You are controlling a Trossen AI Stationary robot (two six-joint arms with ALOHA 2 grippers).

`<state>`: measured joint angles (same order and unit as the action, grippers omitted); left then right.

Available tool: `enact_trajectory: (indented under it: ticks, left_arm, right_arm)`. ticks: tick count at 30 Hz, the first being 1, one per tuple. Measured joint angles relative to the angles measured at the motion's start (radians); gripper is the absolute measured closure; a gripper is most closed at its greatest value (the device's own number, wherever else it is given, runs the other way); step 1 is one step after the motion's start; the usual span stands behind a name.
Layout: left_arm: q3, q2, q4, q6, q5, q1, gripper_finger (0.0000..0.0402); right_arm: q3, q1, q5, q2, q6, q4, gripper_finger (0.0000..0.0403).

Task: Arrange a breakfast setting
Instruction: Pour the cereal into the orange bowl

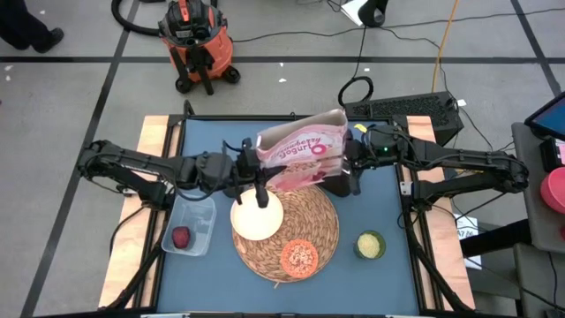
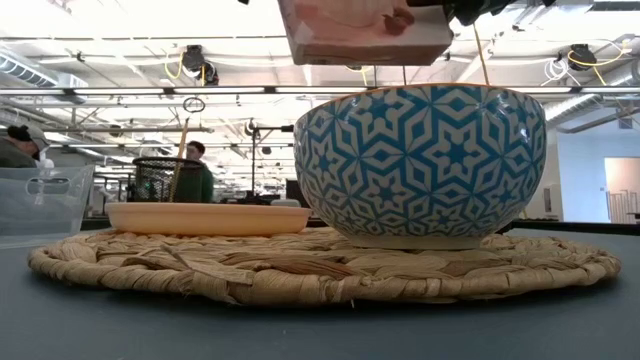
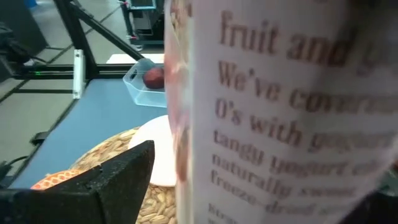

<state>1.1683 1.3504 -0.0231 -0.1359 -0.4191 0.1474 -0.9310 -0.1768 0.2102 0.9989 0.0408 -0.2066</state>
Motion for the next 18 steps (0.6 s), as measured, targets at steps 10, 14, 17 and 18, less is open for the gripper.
enact_trajectory:
  ticks: [10,14,17,18]
  left_arm:
    - [0.000,-0.047,0.040,0.002,0.010,-0.039,0.0398]
    - [0.000,-0.077,0.061,0.011,0.007,-0.055,0.0398]
    - [-0.001,-0.104,0.076,0.038,0.005,-0.065,0.0398]
    - [-0.002,-0.110,0.077,0.046,0.003,-0.071,0.0398]
  right_arm:
    - [0.000,-0.014,-0.007,-0.037,0.015,-0.001,0.0048]
    - [0.000,-0.030,-0.070,-0.071,0.033,-0.003,0.0048]
    - [0.000,-0.040,-0.162,-0.098,0.032,-0.008,0.0048]
    - [0.000,-0.042,-0.192,-0.106,0.032,-0.007,0.0048]
